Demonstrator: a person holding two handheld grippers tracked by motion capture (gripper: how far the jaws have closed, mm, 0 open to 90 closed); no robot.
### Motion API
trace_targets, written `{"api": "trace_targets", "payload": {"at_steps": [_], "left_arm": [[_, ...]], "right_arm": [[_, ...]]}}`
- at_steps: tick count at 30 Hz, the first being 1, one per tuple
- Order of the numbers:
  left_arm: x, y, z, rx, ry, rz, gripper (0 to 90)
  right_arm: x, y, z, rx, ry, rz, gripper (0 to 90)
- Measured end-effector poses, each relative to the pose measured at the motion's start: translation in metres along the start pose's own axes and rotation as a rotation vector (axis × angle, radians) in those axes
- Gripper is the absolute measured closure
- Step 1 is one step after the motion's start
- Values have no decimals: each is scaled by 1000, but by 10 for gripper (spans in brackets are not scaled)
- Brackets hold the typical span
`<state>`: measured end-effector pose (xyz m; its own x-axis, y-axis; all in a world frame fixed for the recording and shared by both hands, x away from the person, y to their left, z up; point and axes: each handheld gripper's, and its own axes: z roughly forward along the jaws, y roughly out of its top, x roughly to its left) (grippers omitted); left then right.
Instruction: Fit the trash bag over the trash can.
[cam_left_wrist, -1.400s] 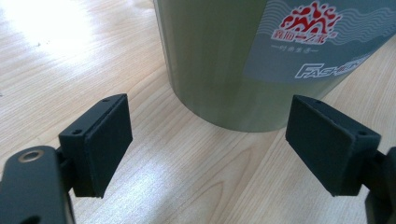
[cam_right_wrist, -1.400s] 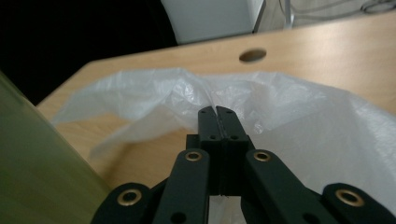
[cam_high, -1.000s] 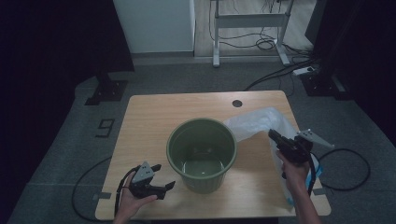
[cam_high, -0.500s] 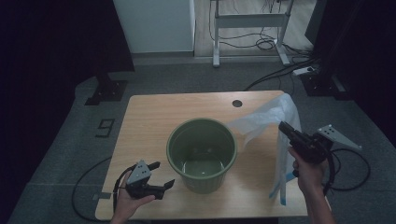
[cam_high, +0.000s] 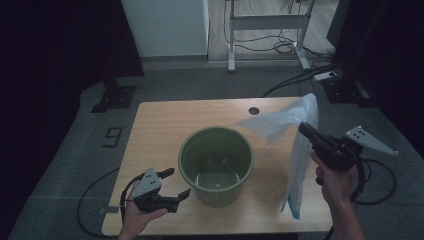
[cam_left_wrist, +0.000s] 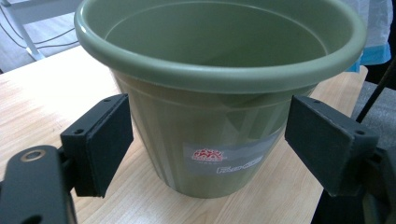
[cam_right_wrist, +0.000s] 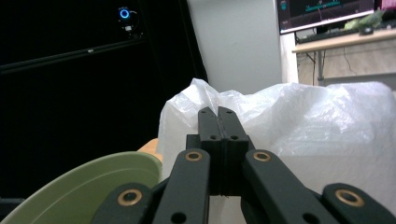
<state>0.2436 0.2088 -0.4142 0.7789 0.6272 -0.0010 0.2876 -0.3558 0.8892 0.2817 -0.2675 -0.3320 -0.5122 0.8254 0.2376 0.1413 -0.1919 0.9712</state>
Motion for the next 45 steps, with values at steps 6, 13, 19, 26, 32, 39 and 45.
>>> {"api": "trace_targets", "payload": {"at_steps": [6, 13, 19, 26, 32, 39, 45], "left_arm": [[1, 4, -3, -9, 5, -8, 154], [1, 17, -8, -33, 20, 7, 166], [0, 25, -8, -53, 14, 11, 168], [-1, 27, -4, -56, 13, 11, 183], [-1, 31, 0, -66, 13, 6, 193], [-1, 32, 2, -70, 18, 2, 192], [-1, 32, 2, -71, 20, 2, 192]], "right_arm": [[10, 14, -2, -19, 12, -33, 893], [24, 30, -6, -49, 45, -62, 893], [32, 48, -8, -75, 54, -85, 893], [40, 59, -14, -96, 80, -98, 893], [49, 61, -19, -103, 115, -102, 893], [58, 64, -22, -122, 145, -107, 894], [65, 62, -18, -116, 168, -111, 894]]}}
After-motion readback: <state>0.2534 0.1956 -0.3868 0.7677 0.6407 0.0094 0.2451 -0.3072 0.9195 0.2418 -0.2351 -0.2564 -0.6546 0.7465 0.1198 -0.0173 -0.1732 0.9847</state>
